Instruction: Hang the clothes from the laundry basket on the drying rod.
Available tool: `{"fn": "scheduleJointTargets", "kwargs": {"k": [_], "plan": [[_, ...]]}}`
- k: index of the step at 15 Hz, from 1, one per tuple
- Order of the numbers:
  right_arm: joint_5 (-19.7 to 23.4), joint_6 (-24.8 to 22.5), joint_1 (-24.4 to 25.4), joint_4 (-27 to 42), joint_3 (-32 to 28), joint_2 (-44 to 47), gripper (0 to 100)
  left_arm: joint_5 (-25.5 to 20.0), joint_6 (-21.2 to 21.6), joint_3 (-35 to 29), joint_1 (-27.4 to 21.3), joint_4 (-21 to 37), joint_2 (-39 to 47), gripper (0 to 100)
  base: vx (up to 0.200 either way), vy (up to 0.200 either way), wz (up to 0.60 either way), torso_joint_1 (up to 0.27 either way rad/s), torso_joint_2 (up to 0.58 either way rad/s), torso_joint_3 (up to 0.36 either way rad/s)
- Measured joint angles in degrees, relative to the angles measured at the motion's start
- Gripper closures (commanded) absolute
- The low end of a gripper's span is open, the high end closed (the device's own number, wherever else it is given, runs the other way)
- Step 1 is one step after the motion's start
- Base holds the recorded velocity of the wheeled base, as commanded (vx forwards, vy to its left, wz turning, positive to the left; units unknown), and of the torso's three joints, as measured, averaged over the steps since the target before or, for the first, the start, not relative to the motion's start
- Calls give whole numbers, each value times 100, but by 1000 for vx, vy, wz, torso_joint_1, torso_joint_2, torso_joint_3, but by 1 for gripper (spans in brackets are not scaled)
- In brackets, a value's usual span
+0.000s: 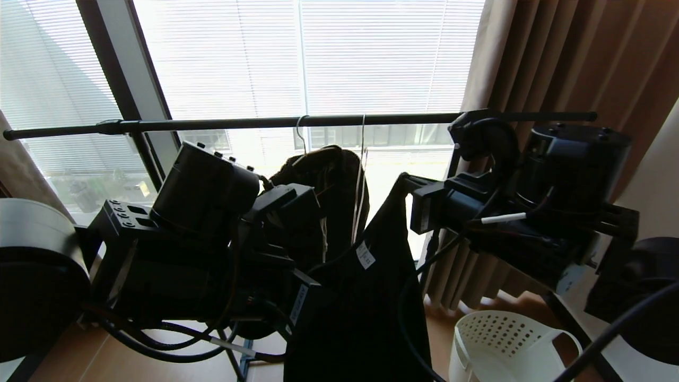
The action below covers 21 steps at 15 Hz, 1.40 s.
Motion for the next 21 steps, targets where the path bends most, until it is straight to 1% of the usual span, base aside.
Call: {"fn": "scheduleJointTargets", "kwargs": {"k": [3, 5, 7, 10, 12, 13, 17, 19, 21], "plan": [[0, 294, 33, 255, -805, 428, 100, -22, -305, 66, -408, -5, 0, 100, 0, 0, 0, 0, 0, 0], [2, 479, 176, 325, -1157, 664, 100, -104, -496, 94, -512, -57, 2, 100, 0, 0, 0, 0, 0, 0], [6, 586, 316, 325, -1347, 837, 100, -266, -694, 96, -549, -233, 11, 100, 0, 0, 0, 0, 0, 0], [9, 663, 372, 321, -1356, 907, 100, -273, -767, 93, -532, -255, 5, 100, 0, 0, 0, 0, 0, 0], [9, 683, 330, 325, -1161, 766, 100, -271, -836, 171, -427, -263, -94, 100, 0, 0, 0, 0, 0, 0], [0, 681, 294, 325, -1000, 647, 100, -271, -844, 223, -293, -273, -177, 100, 0, 0, 0, 0, 0, 0], [-17, 567, 121, 345, 0, -124, 100, -262, -841, 250, 364, -263, -393, 100, 0, 0, 0, 0, 0, 0], [-17, 356, 94, 354, 673, -640, 100, -257, -839, -44, 579, -263, -318, 100, 0, 0, 0, 0, 0, 0], [-13, 118, 140, 441, 1239, -1124, 100, -255, -828, -491, 638, -233, -127, 100, 0, 0, 0, 0, 0, 0]]}}
